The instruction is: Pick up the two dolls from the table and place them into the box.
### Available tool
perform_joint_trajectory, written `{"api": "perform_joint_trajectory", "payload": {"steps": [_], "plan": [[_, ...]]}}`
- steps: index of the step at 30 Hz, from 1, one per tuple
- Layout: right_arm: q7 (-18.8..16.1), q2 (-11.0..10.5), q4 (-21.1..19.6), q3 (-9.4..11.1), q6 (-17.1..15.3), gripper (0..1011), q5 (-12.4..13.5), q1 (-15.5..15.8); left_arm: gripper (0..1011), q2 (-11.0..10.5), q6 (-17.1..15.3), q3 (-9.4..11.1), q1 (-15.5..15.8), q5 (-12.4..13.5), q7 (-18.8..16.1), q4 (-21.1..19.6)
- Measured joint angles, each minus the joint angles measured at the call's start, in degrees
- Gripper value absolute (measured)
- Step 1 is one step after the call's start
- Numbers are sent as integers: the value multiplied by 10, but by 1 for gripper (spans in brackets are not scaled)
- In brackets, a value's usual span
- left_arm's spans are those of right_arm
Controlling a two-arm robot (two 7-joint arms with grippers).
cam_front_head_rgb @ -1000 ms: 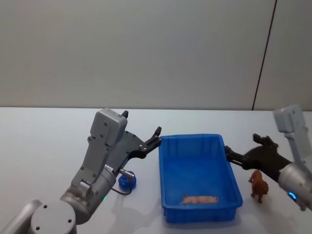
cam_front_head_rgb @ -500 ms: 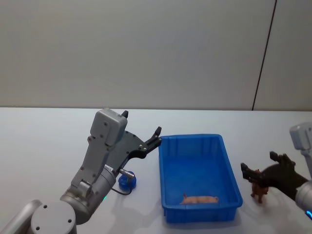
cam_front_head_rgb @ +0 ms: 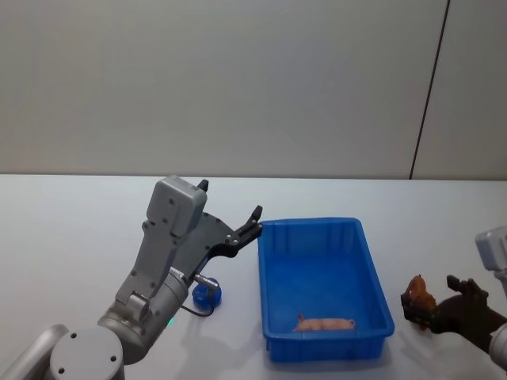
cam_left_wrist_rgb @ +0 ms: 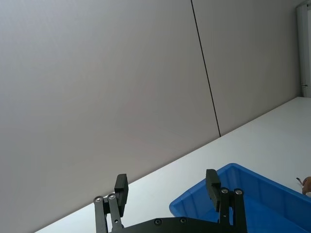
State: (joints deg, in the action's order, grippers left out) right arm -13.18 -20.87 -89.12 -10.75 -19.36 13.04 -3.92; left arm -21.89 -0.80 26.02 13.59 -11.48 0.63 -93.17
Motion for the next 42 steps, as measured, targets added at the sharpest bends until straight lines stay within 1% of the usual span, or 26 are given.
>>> {"api": "perform_joint_trajectory", "payload": {"steps": [13, 15, 16, 17, 18, 19, 20, 21, 24, 25, 26, 28, 32, 33, 34, 35, 42], "plan": [[7, 4, 27, -2, 4, 994, 0, 1, 1002, 0, 0, 0, 0, 0, 0, 0], [8, 6, 31, -3, 5, 939, -1, 0, 1002, 0, 0, 0, 0, 0, 0, 0], [8, 6, 33, -3, 6, 939, -2, -1, 1002, 0, 0, 0, 0, 0, 0, 0], [9, 7, 35, -4, 7, 900, -2, -1, 1002, 0, 0, 0, 0, 0, 0, 0], [9, 7, 35, -4, 7, 900, -2, -1, 1002, 0, 0, 0, 0, 0, 0, 0], [10, 8, 37, -5, 8, 854, -3, -2, 1001, 0, 0, 0, 0, 0, 0, 0], [10, 9, 39, -5, 9, 832, -3, -3, 1002, 0, 0, 0, 0, 0, 0, 0], [11, 10, 41, -5, 11, 780, -2, -3, 1002, 0, 0, 0, 0, 0, 0, 0], [14, 12, 45, -6, 17, 728, 0, -6, 1002, 0, 0, 0, 0, 0, 0, 0], [14, 13, 46, -6, 19, 688, 1, -6, 1002, 0, 0, 0, 0, 0, 0, 0], [15, 14, 46, -6, 20, 674, 1, -7, 1002, 0, 0, 0, 0, 0, 0, 0], [17, 17, 50, -7, 26, 586, 5, -9, 1002, 0, 0, 0, 0, 0, 0, 0], [22, 22, 54, -9, 34, 474, 9, -13, 1002, 0, 0, 0, 0, 0, 0, 0], [23, 24, 55, -9, 36, 427, 9, -14, 1001, 0, 0, 0, 0, 0, 0, 0], [23, 24, 55, -9, 36, 427, 9, -14, 1002, 0, 0, 0, 0, 0, 0, 0], [25, 25, 56, -10, 39, 390, 10, -15, 1002, 0, 0, 0, 0, 0, 0, 0], [32, 30, 59, -10, 51, 387, 14, -21, 1001, 0, 0, 0, 0, 0, 0, 0]]}}
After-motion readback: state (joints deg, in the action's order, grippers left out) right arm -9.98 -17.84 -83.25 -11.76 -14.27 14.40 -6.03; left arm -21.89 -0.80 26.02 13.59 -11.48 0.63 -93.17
